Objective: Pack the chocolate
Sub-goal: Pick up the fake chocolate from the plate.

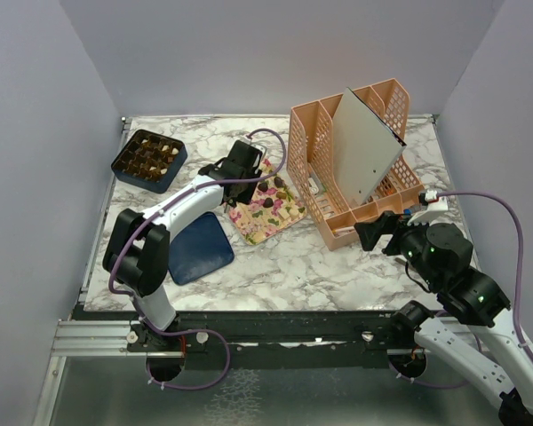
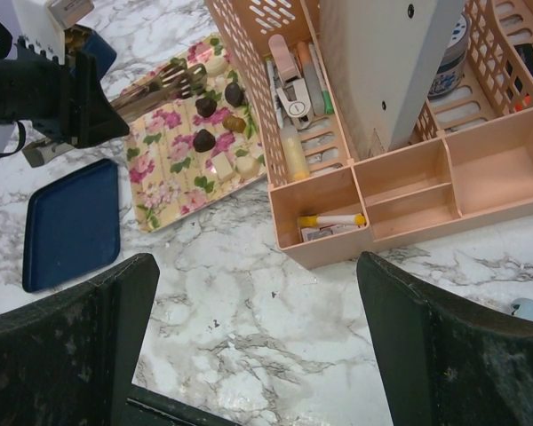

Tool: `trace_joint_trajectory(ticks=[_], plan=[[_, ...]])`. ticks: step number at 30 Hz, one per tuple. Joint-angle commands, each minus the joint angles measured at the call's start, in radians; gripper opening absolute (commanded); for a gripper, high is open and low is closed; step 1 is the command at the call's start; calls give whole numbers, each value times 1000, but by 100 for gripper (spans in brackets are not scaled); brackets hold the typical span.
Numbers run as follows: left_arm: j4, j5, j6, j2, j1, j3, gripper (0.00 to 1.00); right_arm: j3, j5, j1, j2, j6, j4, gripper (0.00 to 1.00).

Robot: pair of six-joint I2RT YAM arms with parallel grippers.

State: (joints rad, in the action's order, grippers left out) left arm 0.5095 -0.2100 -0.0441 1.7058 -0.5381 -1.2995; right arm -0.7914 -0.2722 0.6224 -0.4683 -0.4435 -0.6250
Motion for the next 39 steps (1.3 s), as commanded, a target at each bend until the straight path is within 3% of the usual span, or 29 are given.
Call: trace_joint_trajectory(ticks=[1,15,28,39], plan=[[-26,-11,4,-5,-3,14,45,14,-21,2,7,15,18,99],[22,-67,-15,-21,-3,0,36,16,-21,2,11,12,19,99],[142,-166,-59,-54,2,-63,34,11,-24,2,7,17,15,99],[222,-185,-62,-84,127,-181,34,17,-15,2,0,15,21,99]])
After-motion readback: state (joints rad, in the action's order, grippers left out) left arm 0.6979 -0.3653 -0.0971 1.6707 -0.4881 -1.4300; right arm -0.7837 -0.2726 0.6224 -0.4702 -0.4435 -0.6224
